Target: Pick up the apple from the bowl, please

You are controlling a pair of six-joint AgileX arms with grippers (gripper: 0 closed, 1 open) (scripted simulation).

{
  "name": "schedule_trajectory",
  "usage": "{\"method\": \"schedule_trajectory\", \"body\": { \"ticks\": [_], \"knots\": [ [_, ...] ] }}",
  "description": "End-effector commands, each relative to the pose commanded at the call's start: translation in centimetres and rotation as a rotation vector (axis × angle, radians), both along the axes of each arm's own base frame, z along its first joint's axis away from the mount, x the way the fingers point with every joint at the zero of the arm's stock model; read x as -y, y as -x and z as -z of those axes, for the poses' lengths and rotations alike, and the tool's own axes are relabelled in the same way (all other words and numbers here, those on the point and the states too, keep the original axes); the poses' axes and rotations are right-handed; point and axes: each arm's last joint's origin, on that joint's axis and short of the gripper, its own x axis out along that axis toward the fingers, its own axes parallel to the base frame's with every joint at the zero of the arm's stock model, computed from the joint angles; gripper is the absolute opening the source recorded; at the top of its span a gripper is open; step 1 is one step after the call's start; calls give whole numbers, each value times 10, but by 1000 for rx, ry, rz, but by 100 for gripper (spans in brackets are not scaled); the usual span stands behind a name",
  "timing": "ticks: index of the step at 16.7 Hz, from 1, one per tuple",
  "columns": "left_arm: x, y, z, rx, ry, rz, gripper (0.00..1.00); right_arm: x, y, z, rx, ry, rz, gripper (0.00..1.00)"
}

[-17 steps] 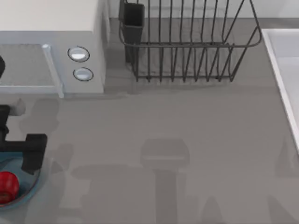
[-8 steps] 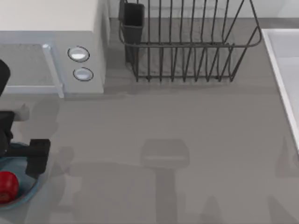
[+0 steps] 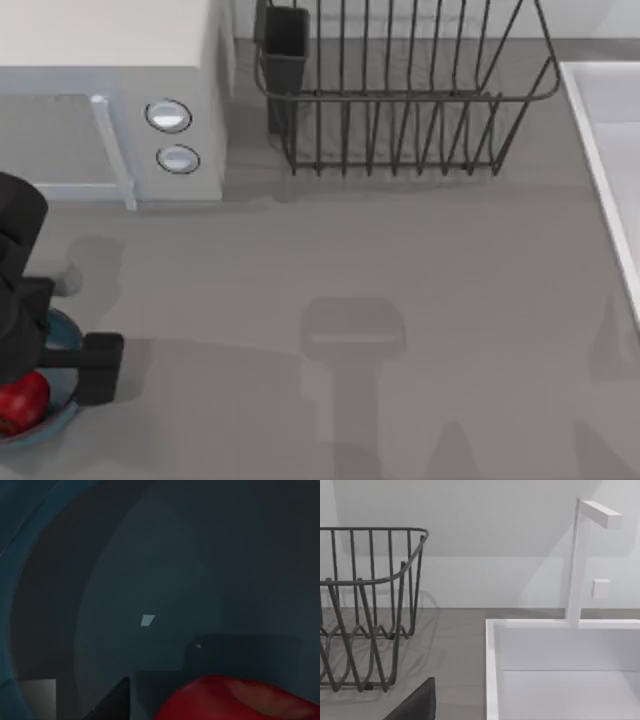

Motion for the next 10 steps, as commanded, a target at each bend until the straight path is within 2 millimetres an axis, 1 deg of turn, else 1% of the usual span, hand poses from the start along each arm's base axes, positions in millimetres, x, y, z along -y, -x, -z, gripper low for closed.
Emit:
{"method": "schedule_trajectory", "body": {
  "ticks": [4,10],
  "knots": [
    [0,0,1,-1,0,0,100,0,0,0,0,0,0,100],
    [0,0,1,-1,0,0,55,0,0,0,0,0,0,100]
  ]
}}
